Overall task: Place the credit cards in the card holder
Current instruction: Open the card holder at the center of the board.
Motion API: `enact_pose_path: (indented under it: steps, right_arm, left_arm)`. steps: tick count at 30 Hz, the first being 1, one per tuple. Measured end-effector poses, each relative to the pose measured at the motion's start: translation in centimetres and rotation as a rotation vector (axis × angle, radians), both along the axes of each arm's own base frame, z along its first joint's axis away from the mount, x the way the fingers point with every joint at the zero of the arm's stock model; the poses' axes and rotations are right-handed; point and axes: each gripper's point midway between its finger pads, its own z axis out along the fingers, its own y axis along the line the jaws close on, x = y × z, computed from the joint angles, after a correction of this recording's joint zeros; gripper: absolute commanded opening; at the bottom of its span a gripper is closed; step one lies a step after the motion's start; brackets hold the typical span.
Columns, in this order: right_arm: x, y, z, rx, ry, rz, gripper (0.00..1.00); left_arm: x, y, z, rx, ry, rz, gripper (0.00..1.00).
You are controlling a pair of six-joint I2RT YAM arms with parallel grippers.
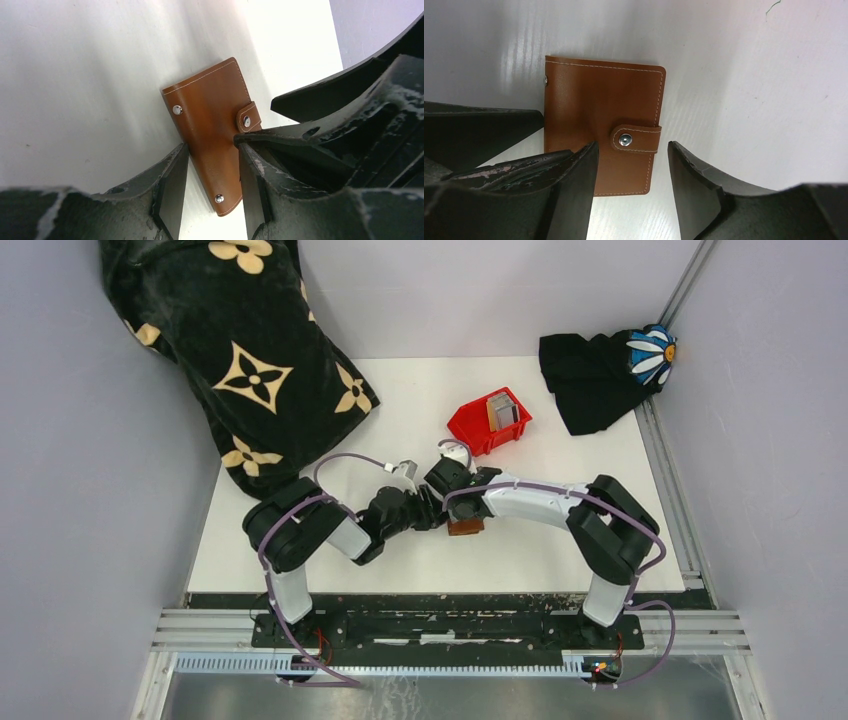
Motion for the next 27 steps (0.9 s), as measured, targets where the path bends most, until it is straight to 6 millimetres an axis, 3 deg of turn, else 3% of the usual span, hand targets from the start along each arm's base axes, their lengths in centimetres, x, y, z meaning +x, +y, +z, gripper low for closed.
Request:
enact_pose_path:
  steps: [20, 27]
  right_arm:
    - [1.1, -1.7, -1.1, 0.042, 0.022, -0.068, 0.49]
    - [1.6, -2.4, -1.1, 0.068, 0.029, -0.096, 0.54]
  left_arm:
    - [1.3, -1.7, -0.7, 0.050, 0.007, 0.038, 0.38]
    - [2.4, -2.4, -0.9, 0.065, 0.010, 0.056, 0.37]
